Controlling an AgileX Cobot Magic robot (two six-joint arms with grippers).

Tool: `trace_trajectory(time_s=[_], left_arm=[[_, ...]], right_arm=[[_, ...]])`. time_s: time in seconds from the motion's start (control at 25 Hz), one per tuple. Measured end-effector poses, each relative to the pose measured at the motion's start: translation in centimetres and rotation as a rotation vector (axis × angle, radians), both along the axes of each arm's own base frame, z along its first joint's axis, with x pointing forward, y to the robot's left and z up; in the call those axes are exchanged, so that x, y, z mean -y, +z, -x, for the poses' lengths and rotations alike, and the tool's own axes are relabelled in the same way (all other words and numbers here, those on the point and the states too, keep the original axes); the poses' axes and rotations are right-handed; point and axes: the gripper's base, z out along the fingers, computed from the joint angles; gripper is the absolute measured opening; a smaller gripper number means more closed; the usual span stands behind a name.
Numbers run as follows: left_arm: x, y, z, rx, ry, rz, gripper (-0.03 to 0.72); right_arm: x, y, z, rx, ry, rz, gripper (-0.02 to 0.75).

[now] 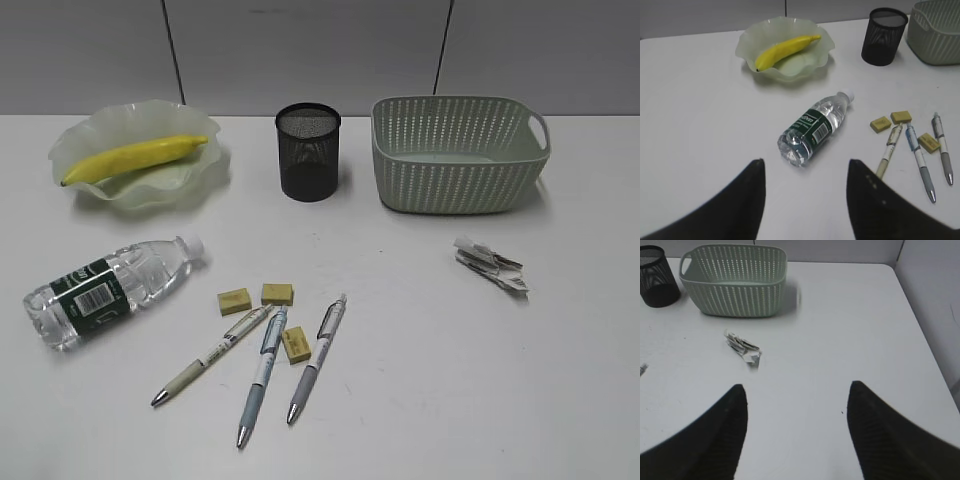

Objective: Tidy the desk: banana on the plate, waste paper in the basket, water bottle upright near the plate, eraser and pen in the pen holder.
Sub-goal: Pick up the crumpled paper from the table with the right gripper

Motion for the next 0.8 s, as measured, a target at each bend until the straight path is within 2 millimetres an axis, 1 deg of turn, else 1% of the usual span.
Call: trace_trajectory(time_s=[0.16, 0.32, 0.44, 0.52, 0.56, 0.6, 0.72, 0.8], left_arm=[[-0.1, 0.0, 1.0, 0.052, -0.032, 0.007, 0.376], [-0.1, 0.0, 1.1, 0.059, -0.070, 0.007, 0.371], [-0.1, 0.0, 1.0, 0.073, -0.075, 0.011, 0.370], [0.0, 0.1, 0.8, 0.101, -0.078, 0.028, 0.370], [0.1, 0.1, 0.6, 0.116, -0.079, 0.039, 0.370], [0.1, -0.1, 0.5, 0.124, -0.079, 0.045, 0.370], [0.2, -0.3, 0.1, 0.143, -0.077, 0.053, 0.368], [0.2, -0.3, 0.2, 0.141, -0.078, 0.054, 0.367]], right_arm=[[-0.7, 0.9, -3.0, -0.024, 0.089, 0.023, 0.500], [-1.8, 1.1, -6.6, -0.110, 0.222, 0.071, 0.500], [-2.5, 1.2, -9.9, -0.209, 0.283, 0.097, 0.500], [-3.3, 0.8, -12.5, -0.297, 0.328, 0.115, 0.500], [-3.9, 0.3, -14.2, -0.355, 0.353, 0.124, 0.500], [-4.4, 0.2, -15.2, -0.382, 0.374, 0.132, 0.500], [-6.0, -0.9, -18.8, -0.485, 0.420, 0.146, 0.500], [-6.8, -2.3, -21.4, -0.564, 0.432, 0.151, 0.500]])
